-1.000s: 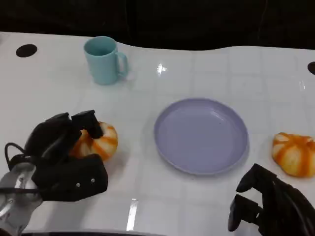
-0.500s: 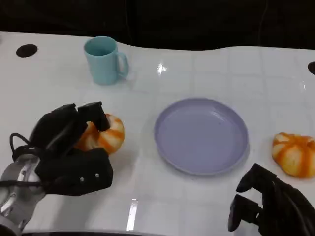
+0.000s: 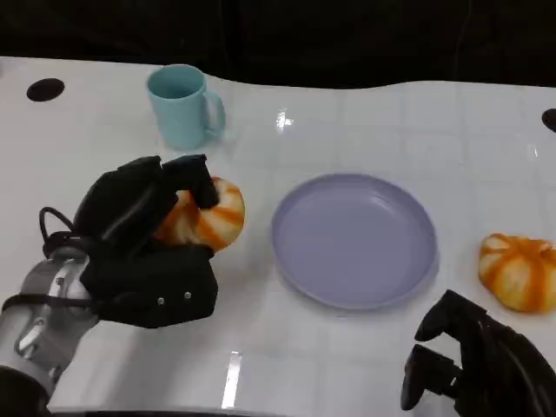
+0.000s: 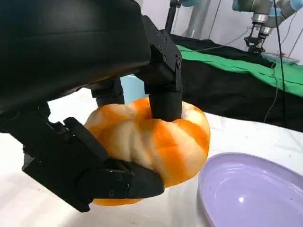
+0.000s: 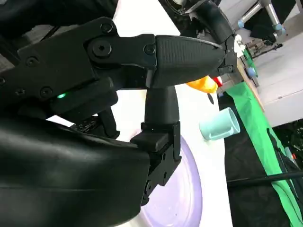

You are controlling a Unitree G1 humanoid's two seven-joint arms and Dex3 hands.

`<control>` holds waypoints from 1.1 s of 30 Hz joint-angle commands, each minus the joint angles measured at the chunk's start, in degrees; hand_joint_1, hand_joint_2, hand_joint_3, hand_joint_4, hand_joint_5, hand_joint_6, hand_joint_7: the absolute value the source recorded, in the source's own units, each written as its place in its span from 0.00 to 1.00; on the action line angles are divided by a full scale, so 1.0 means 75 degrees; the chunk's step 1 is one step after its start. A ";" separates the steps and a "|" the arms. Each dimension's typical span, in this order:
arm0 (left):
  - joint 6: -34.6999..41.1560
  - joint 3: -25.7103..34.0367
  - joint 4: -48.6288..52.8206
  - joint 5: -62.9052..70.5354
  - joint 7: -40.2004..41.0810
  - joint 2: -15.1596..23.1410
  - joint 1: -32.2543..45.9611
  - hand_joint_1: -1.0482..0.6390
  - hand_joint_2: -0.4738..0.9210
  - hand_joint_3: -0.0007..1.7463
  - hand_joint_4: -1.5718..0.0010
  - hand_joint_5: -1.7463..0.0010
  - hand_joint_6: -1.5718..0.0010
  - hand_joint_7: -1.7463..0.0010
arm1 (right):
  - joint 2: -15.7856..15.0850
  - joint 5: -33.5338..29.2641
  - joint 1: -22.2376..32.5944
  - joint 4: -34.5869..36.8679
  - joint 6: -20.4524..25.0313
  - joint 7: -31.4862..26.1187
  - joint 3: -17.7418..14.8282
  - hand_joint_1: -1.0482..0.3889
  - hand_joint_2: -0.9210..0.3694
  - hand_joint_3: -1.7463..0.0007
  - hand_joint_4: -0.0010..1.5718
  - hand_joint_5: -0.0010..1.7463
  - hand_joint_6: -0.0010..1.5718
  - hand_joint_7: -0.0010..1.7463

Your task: Grasp the bread from the table and place it into the plate.

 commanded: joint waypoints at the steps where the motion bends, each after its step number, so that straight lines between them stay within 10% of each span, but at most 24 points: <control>1: 0.0092 0.0040 -0.0096 0.0020 -0.0129 0.0071 -0.0146 0.50 0.78 0.58 0.45 0.00 0.57 0.00 | -0.0045 0.0024 0.0025 -0.0028 -0.0100 0.0075 -0.0032 0.38 0.00 0.68 0.46 1.00 0.28 1.00; 33: 0.0111 -0.0280 0.0151 0.0055 -0.0829 -0.0762 -0.0988 0.48 0.74 0.68 0.42 0.00 0.54 0.00 | -0.0018 -0.0145 0.0013 0.0069 -0.0249 0.0098 0.0058 0.37 0.00 0.69 0.46 1.00 0.28 1.00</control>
